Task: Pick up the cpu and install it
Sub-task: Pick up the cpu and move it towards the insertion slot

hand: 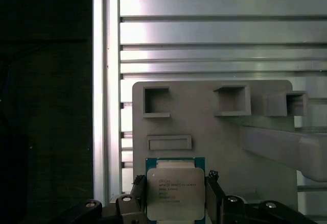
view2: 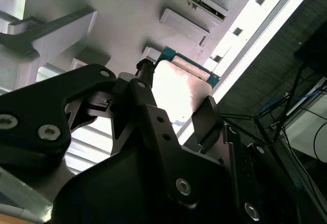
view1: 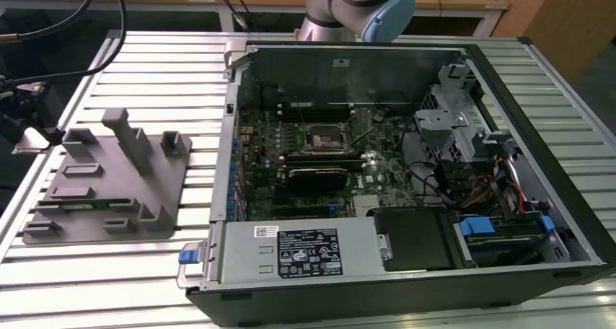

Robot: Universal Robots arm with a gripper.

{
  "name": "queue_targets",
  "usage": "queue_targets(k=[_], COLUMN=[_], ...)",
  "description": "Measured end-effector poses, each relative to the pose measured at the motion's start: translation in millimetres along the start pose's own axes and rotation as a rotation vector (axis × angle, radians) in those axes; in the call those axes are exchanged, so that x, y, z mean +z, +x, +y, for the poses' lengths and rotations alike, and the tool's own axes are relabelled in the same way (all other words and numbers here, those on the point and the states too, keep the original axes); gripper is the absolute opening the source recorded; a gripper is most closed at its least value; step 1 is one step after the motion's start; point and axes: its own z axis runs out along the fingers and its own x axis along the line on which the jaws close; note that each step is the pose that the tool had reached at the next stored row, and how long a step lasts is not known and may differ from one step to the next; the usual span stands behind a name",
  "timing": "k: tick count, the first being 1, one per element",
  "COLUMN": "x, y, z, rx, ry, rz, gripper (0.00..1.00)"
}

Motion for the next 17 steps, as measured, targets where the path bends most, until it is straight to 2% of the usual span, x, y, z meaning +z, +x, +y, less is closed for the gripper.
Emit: queue_targets(k=[10, 17], x=[-7.4, -8.6], y=[-0.2, -0.2], z=[0.4, 0.5], rx=[0.000, 0.000], ry=[-0.0001, 0.0000], rz=[-0.0003, -0.0002], gripper=[0.55, 0.55])
